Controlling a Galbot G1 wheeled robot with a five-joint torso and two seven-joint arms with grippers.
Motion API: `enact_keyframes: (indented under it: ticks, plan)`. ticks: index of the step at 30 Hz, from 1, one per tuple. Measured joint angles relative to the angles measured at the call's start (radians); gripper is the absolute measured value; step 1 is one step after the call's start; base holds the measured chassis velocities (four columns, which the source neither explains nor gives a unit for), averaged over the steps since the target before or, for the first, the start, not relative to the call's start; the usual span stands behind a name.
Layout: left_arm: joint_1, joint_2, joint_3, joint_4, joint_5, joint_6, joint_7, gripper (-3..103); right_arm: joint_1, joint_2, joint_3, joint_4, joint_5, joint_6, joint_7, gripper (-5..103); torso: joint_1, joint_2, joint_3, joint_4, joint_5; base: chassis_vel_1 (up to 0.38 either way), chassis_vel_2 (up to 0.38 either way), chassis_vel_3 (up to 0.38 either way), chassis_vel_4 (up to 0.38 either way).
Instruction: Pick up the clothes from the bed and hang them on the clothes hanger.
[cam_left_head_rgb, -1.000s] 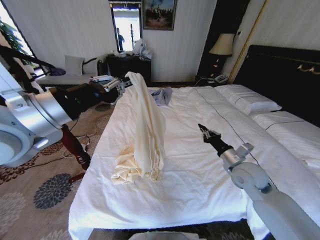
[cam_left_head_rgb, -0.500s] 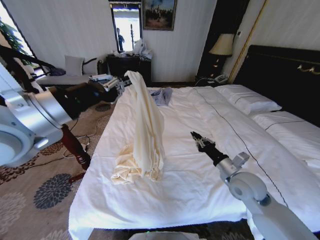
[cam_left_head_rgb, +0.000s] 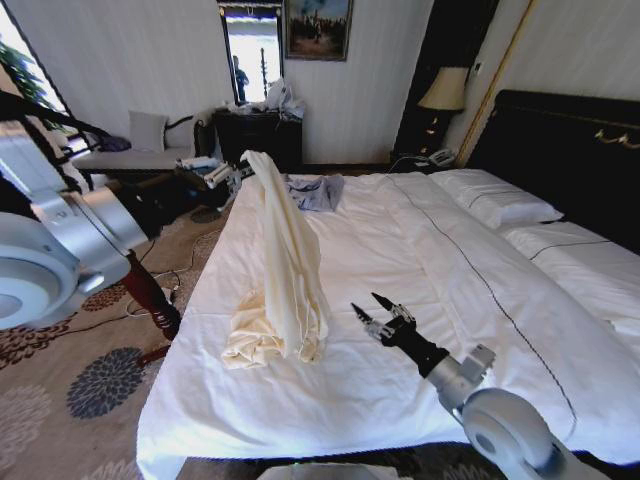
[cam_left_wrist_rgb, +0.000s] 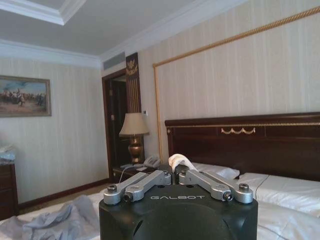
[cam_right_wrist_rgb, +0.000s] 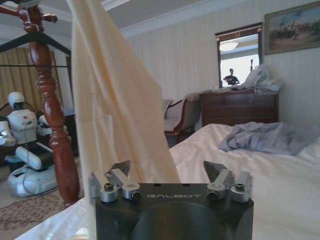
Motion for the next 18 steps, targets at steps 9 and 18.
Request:
enact_keyframes:
  ticks: [9, 18]
  plan:
    - [0.022, -0.033, 0.037, -0.022, 0.036, 0.022, -0.005, 2, 0.073, -0.004, 0.016, -0.158, -0.056, 0.035, 0.001, 100, 0.000, 0.000, 0.000, -0.0001, 0.0014, 0.000, 0.000, 0.000, 0.000]
    - [0.019, -0.275, 0.320, 0.037, 0.340, 0.024, -0.010, 2, 0.043, 0.000, 0.066, -0.235, -0.061, 0.076, 0.014, 100, 0.000, 0.000, 0.000, -0.0002, 0.0005, 0.000, 0.000, 0.000, 0.000]
